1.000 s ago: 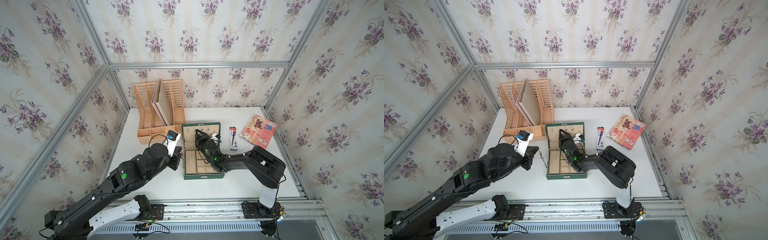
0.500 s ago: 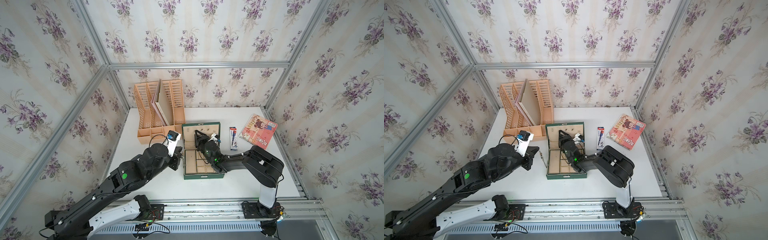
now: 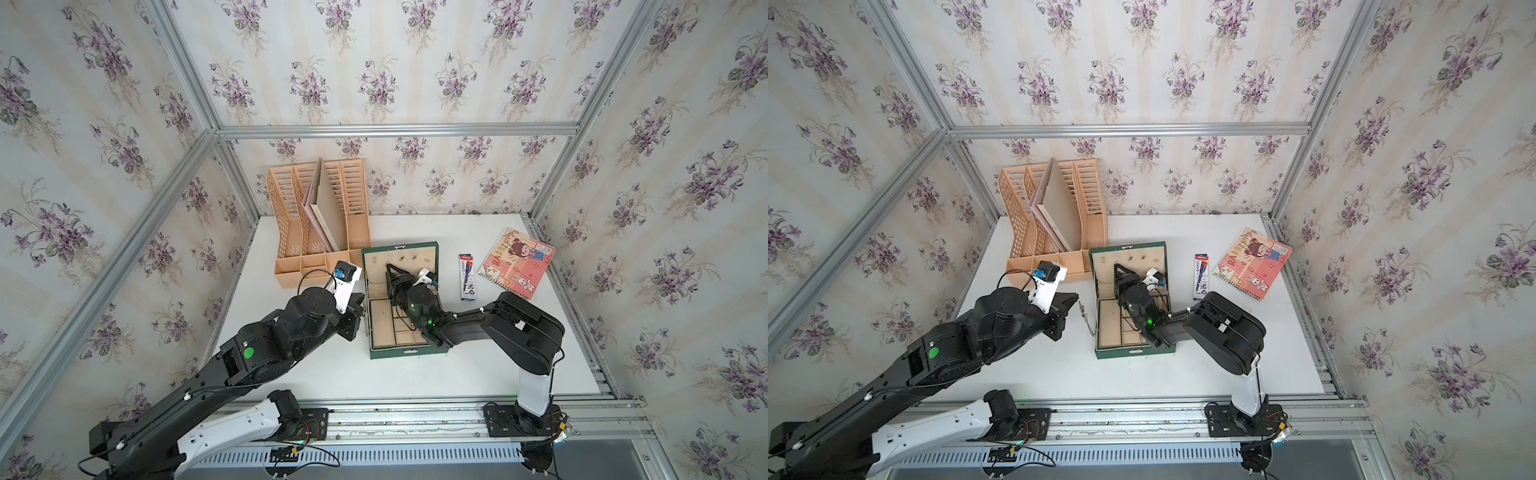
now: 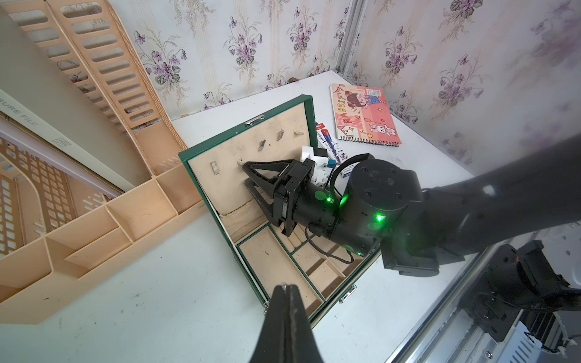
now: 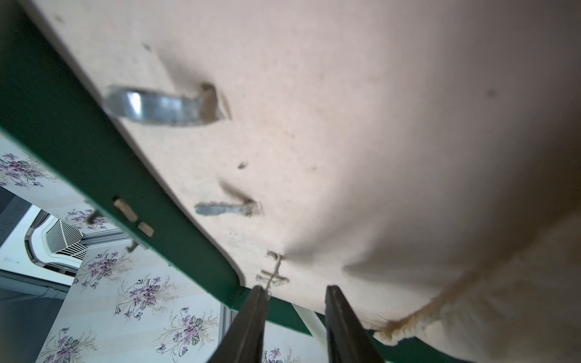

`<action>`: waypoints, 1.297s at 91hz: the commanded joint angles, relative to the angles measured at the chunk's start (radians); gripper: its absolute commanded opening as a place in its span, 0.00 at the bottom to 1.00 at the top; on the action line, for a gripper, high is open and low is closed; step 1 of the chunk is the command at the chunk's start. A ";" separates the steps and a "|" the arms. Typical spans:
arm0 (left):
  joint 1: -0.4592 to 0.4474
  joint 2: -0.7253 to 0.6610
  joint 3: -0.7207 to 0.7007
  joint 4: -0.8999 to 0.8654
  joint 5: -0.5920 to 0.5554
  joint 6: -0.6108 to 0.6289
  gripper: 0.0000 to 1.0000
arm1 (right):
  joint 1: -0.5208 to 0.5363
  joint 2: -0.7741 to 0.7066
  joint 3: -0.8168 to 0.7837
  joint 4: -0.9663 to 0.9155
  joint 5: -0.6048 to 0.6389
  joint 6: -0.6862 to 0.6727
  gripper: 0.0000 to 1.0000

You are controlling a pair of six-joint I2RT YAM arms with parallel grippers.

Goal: Put jewelry chain into jewelry box
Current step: Open the fastener on the jewelry box, then hang the necklace on the jewelry box clasp.

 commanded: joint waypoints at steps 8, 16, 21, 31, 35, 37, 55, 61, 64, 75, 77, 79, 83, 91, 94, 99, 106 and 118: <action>0.001 0.001 0.001 0.024 -0.001 -0.008 0.00 | 0.001 -0.004 0.000 -0.020 -0.010 -0.016 0.37; 0.000 0.001 0.004 0.023 -0.001 -0.007 0.00 | 0.001 -0.024 -0.001 -0.011 -0.011 -0.042 0.45; 0.001 0.000 0.005 0.021 -0.001 -0.008 0.00 | 0.002 -0.049 0.000 -0.021 -0.009 -0.062 0.51; 0.001 0.000 0.010 0.016 -0.002 -0.010 0.00 | -0.007 -0.116 -0.004 -0.038 -0.011 -0.119 0.62; 0.001 0.000 0.011 0.015 -0.004 -0.011 0.00 | -0.013 -0.140 -0.007 -0.054 -0.021 -0.138 0.63; 0.001 0.001 0.012 0.014 -0.004 -0.011 0.00 | -0.015 -0.155 -0.008 -0.061 -0.028 -0.147 0.64; 0.001 0.008 0.033 0.009 -0.001 -0.013 0.00 | -0.030 -0.332 -0.065 -0.183 -0.169 -0.353 0.66; 0.001 0.016 0.049 0.006 0.000 -0.006 0.00 | -0.029 -0.425 -0.085 -0.270 -0.212 -0.524 0.67; 0.001 0.023 0.061 0.000 0.000 -0.003 0.00 | -0.028 -0.484 -0.094 -0.315 -0.226 -0.648 0.66; 0.001 0.063 0.126 -0.024 -0.007 0.020 0.00 | 0.015 -0.663 -0.119 -0.513 -0.181 -1.135 0.69; 0.001 0.072 0.140 -0.028 -0.007 0.025 0.00 | 0.028 -0.688 -0.134 -0.527 -0.159 -1.197 0.69; 0.001 0.083 0.155 -0.033 -0.007 0.031 0.00 | 0.041 -0.710 -0.153 -0.531 -0.139 -1.274 0.69; 0.001 0.101 0.184 -0.041 -0.004 0.039 0.00 | 0.057 -0.765 -0.198 -0.524 -0.113 -1.413 0.68; 0.001 0.140 0.242 -0.052 0.003 0.061 0.00 | 0.084 -0.847 -0.310 -0.453 -0.101 -1.622 0.67; 0.001 0.151 0.260 -0.056 0.009 0.070 0.00 | 0.097 -0.873 -0.350 -0.414 -0.111 -1.678 0.67; 0.001 0.172 0.291 -0.065 0.018 0.079 0.00 | 0.125 -0.902 -0.406 -0.358 -0.132 -1.751 0.67; 0.001 0.190 0.324 -0.070 0.032 0.093 0.00 | 0.159 -0.909 -0.473 -0.238 -0.153 -1.804 0.66; 0.001 0.213 0.354 -0.063 0.040 0.108 0.00 | 0.232 -0.834 -0.535 0.028 -0.172 -1.894 0.63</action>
